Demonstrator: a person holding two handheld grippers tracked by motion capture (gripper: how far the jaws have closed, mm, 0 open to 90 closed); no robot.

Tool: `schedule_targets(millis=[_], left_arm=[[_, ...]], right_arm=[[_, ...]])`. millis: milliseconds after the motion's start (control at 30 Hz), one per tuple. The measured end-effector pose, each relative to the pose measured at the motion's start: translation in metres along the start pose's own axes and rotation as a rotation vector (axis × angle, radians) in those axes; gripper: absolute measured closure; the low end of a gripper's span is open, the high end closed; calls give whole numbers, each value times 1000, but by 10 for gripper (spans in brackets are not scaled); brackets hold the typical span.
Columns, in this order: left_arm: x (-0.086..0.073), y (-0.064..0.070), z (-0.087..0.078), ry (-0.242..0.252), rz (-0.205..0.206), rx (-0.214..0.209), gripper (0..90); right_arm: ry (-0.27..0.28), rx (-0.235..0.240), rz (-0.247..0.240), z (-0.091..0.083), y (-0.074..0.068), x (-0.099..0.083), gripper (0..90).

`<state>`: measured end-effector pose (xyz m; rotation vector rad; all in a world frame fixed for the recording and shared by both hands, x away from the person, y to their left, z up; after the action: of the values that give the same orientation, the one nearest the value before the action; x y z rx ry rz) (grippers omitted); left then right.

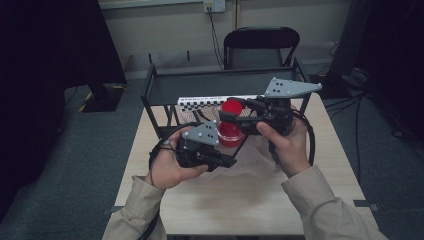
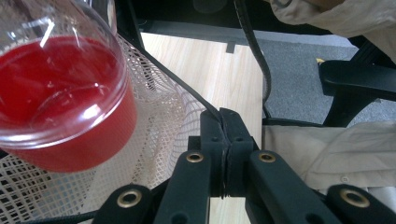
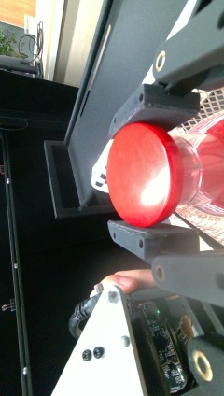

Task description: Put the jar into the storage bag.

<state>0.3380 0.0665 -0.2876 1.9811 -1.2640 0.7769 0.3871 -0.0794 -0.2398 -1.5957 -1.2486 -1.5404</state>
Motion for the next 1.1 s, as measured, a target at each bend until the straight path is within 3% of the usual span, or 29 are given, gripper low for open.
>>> schedule_targets(millis=[1100], left_arm=[[0,-1,0,7,-5,-20,889]], right_arm=[[-59,30,31,22,-5,-36,488]])
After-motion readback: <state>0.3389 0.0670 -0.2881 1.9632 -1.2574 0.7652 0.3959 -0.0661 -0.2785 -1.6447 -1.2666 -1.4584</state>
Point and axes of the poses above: each handheld gripper's, and its own axes: z roughly forward along the jaws, x roughly out of its top, y roughly to its right, the point moved 4 cm from there along z, roughly forward along the jaws, and after that the axes turned 15 degrees about -z, right-handed, at the moved point
